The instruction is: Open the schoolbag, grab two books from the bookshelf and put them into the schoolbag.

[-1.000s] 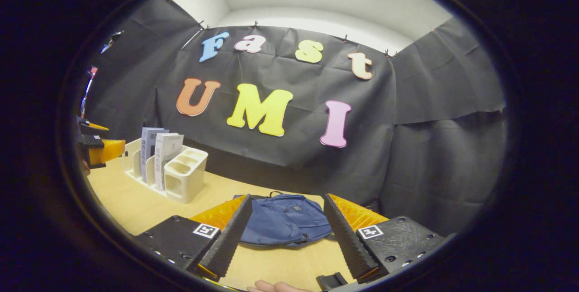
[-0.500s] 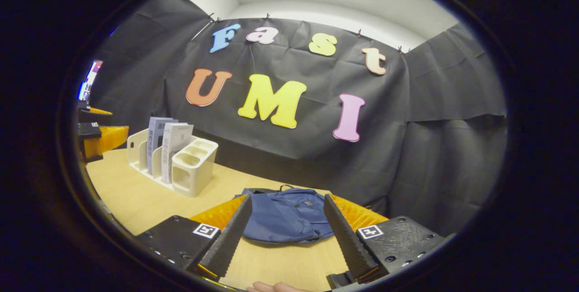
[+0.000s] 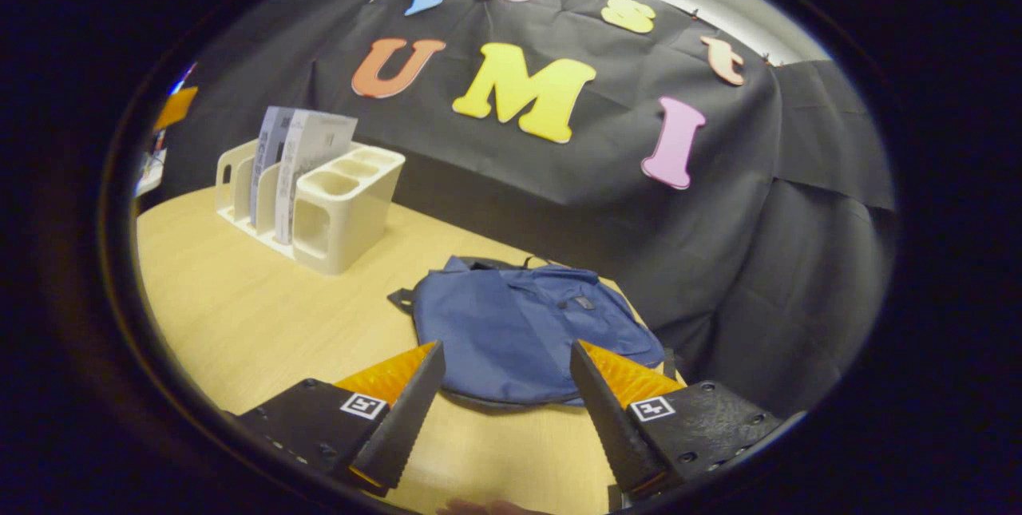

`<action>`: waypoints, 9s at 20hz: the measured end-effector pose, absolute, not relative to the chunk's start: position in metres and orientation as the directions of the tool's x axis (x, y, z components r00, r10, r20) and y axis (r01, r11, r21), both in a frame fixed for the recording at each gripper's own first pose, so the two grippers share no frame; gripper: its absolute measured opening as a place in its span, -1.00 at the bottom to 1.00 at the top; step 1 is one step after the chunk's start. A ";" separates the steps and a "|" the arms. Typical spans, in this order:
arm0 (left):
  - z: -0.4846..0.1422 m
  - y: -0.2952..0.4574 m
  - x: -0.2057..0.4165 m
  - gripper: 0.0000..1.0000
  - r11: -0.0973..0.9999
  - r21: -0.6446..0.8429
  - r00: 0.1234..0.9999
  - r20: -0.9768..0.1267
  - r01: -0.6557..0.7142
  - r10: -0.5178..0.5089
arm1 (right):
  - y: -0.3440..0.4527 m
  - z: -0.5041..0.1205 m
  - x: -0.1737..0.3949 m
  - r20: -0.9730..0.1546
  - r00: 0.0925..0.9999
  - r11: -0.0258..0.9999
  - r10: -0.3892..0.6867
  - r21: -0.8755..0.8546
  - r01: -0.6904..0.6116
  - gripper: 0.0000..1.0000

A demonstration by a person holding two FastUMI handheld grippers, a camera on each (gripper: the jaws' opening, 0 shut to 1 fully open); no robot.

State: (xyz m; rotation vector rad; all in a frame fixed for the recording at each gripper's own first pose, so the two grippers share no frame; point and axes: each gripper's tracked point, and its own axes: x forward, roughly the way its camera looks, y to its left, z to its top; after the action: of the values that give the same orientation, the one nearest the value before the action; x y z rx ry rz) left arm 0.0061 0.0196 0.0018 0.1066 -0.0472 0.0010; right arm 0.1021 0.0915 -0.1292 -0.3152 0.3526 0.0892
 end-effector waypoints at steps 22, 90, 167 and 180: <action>-0.024 0.035 0.028 0.98 0.991 0.126 0.998 -0.028 -0.044 0.048 | 0.170 -0.203 0.207 -0.507 0.839 0.628 -0.196 -0.722 -0.290 0.72; 0.037 0.049 0.230 0.97 0.999 0.022 0.982 -0.185 -0.026 0.030 | -0.103 -0.006 0.323 -0.441 0.898 0.925 0.009 -0.339 -0.175 -0.92; 0.003 -0.120 0.135 -0.10 0.736 -0.670 0.705 -0.476 0.096 -0.526 | -0.106 -0.032 0.290 -0.426 0.899 0.920 0.096 -0.308 -0.244 -0.92; -0.074 -0.215 0.243 -0.10 0.573 -0.819 0.703 -0.429 -0.038 -0.567 | -0.110 -0.025 0.301 -0.418 0.902 0.949 0.109 -0.225 -0.219 -0.92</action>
State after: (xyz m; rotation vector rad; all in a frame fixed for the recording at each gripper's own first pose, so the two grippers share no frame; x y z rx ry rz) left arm 0.2427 -0.2148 -0.0744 -0.9231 0.7455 -0.3465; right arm 0.3014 -0.1102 -0.0248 -0.2725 0.4139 0.1716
